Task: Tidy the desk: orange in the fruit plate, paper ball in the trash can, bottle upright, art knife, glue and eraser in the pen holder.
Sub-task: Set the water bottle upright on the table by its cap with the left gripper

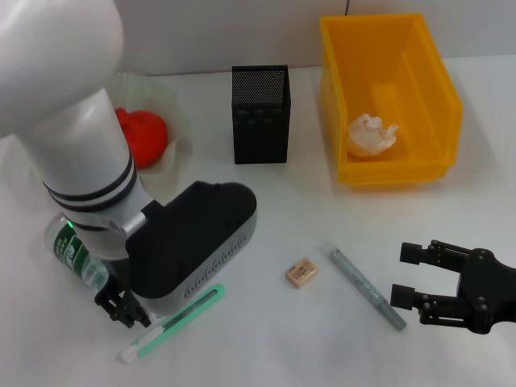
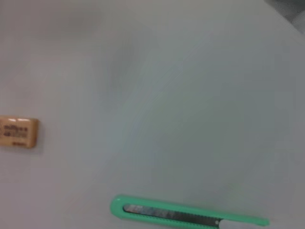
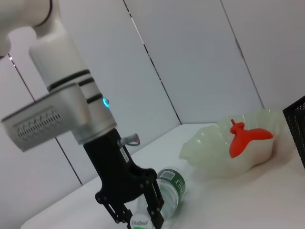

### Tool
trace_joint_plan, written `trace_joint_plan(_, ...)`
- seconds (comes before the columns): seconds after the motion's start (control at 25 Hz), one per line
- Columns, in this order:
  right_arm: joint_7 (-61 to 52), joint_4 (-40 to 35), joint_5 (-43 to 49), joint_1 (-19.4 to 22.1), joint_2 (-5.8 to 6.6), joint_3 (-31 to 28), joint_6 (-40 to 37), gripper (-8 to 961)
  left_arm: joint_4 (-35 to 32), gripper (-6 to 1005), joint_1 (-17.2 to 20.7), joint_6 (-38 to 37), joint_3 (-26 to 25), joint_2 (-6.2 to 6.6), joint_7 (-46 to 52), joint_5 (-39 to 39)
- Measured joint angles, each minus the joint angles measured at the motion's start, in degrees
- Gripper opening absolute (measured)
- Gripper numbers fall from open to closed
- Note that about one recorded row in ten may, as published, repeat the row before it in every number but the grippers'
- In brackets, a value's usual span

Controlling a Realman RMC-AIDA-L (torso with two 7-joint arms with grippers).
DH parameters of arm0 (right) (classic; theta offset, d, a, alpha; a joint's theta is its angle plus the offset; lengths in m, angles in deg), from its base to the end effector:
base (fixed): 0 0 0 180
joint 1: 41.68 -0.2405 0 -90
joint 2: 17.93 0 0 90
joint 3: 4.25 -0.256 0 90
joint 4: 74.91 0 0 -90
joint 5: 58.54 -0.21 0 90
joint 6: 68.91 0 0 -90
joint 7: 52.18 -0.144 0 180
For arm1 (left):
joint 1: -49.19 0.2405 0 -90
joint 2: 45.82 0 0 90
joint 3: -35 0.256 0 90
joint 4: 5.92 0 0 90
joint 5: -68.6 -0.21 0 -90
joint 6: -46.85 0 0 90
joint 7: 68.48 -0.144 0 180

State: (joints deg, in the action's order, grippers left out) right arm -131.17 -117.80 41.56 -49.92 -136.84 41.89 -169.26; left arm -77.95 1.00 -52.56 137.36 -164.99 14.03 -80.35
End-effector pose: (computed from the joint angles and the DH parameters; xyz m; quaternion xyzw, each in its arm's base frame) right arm 0.3158 0.2214 0.0203 -0.8904 0.2913 0.3238 0.1325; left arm -0.1268 0.3231 -0.0574 0.8470 -0.3800 -0.3389 0.1529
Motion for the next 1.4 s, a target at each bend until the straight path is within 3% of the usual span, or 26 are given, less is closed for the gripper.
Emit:
trace_joint_plan(0.2, -0.1, 0.0, 0.0, 0.0, 0.05, 0.0, 0.0, 827, -3.7, 435, 0.4, -2.3, -3.3, 0.04, 1.3, 0.2)
trace_joint_plan(0.92, -0.3, -0.2, 0.0, -1.8, 0.62, 0.0, -0.5, 826, -11.3, 448, 3.4, -8.1, -25.6, 0.54, 1.0, 10.5)
trace_joint_plan(1.24, -1.6, -0.5, 0.0, -3.2, 1.7, 0.0, -0.7, 825, -11.9, 456, 7.3, -7.9, -36.8, 0.74, 0.6, 17.0)
trace_joint_plan(1.4, -1.9, -0.5, 0.0, -3.7, 1.86, 0.0, -0.9, 825, -12.8, 459, 9.2, -8.0, -39.7, 0.78, 0.6, 18.5)
